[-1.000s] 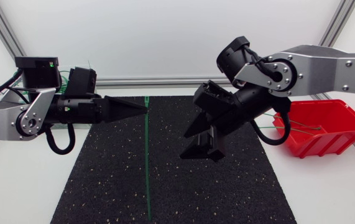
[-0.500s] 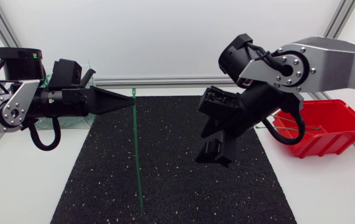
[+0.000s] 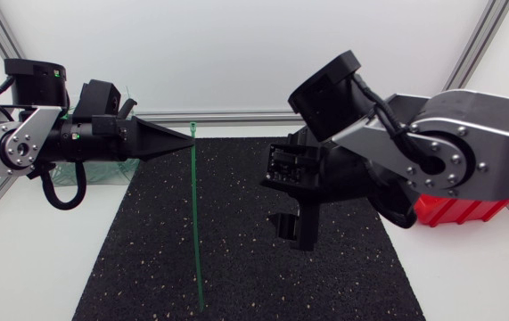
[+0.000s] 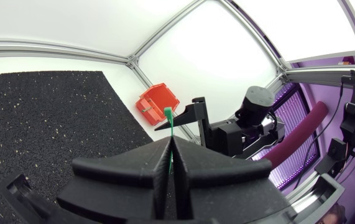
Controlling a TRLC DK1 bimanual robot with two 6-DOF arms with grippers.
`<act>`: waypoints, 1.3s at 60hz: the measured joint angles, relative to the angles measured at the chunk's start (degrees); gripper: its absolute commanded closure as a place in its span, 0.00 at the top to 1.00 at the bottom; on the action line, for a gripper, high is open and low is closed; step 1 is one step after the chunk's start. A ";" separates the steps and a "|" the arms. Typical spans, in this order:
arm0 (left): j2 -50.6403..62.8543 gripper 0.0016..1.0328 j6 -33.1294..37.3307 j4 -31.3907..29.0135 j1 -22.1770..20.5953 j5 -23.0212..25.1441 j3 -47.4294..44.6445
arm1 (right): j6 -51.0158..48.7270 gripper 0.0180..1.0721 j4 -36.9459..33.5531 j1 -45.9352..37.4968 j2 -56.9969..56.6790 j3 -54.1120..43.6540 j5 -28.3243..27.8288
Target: Take a green cable tie from the red box, thread the tail through the head to close it, then place it in the transparent bin on the left.
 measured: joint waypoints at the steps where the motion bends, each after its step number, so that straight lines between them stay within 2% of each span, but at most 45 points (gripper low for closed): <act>1: 0.00 0.03 0.02 0.00 0.00 0.00 0.00 | -0.52 0.96 0.96 0.35 -0.31 -0.37 0.81; 10: 0.00 0.03 0.02 -0.48 0.00 -0.02 0.02 | -9.18 0.96 17.00 4.17 -2.86 -6.78 12.66; 15: 0.52 0.03 0.04 -4.00 0.00 -0.02 0.70 | -16.31 0.96 26.71 6.54 -4.15 -11.39 17.00; 27: 4.13 0.03 0.50 -9.62 0.48 -0.24 2.91 | -32.50 0.96 39.65 9.57 -5.60 -16.50 19.50; 30: 4.50 0.03 1.53 -11.41 0.66 -0.24 3.50 | -35.80 0.96 41.35 10.16 -5.84 -17.11 19.69; 38: 5.55 0.03 6.64 -19.21 0.74 -0.22 6.86 | -46.71 0.96 53.22 13.59 -5.95 -21.57 19.67; 48: 6.91 0.03 14.93 -28.26 0.74 -0.20 9.81 | -55.69 0.96 56.17 15.89 -5.03 -25.20 19.45; 63: 7.87 0.03 19.37 -29.97 0.63 0.48 11.13 | -63.91 0.96 58.62 18.40 -0.66 -25.29 16.11; 78: 9.40 0.03 21.35 -32.81 0.63 0.90 12.83 | -69.51 0.96 62.99 19.39 3.15 -25.33 5.49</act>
